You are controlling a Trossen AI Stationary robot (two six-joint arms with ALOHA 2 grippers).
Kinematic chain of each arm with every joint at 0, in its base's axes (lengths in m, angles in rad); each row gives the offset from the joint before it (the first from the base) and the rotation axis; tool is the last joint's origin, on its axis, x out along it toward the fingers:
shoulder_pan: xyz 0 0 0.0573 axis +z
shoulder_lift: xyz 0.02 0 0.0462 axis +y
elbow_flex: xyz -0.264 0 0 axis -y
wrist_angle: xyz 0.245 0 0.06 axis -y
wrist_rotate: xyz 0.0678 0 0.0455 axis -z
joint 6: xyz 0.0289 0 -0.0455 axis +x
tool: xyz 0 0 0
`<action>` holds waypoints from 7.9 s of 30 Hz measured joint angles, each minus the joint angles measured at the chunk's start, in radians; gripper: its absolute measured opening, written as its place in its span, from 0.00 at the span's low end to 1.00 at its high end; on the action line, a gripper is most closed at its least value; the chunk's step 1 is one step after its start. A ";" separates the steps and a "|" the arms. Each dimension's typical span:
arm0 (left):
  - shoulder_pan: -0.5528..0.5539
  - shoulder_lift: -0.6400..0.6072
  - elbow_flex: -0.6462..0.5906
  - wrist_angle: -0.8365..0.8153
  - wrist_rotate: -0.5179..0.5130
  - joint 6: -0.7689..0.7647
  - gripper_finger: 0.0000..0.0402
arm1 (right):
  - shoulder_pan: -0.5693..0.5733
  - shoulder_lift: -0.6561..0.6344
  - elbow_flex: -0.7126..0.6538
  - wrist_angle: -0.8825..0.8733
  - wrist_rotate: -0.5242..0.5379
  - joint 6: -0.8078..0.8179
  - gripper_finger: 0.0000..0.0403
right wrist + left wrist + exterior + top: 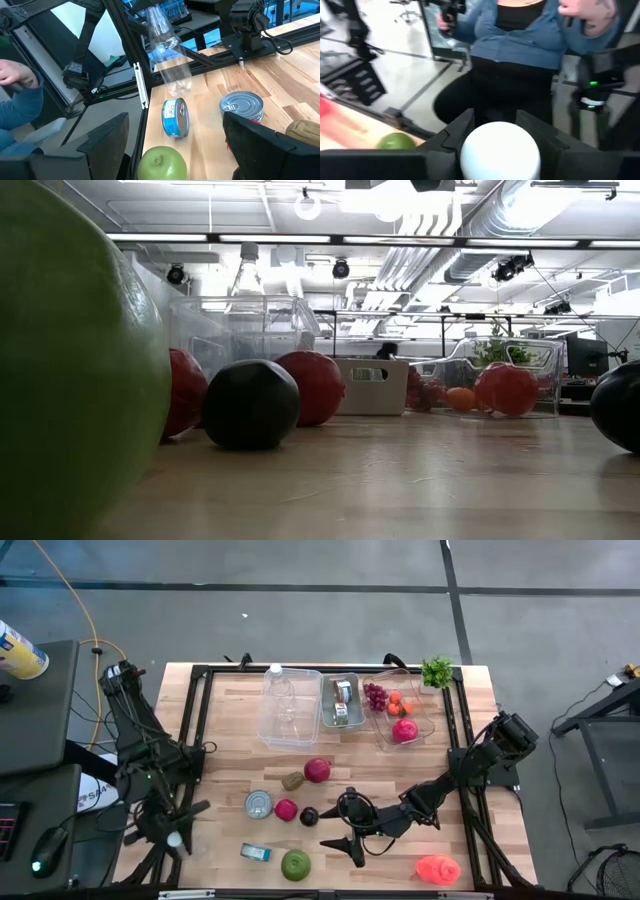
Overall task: Pick & Place Food Item
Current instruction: Put the transparent water bottle into the left transparent bin, then put the pomegranate into the right transparent bin
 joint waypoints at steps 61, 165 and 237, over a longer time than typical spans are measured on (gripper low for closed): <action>1.260 0.290 0.520 -0.007 0.607 0.190 0.32 | -0.075 0.000 0.000 0.122 -0.019 -0.193 0.77; 1.763 0.583 0.618 -0.403 0.816 0.315 0.53 | -0.107 0.000 0.000 0.060 -0.193 -0.342 0.77; 1.387 -0.327 0.133 -0.629 0.445 0.069 0.55 | -0.440 -0.011 0.253 -0.572 -0.016 -0.457 0.69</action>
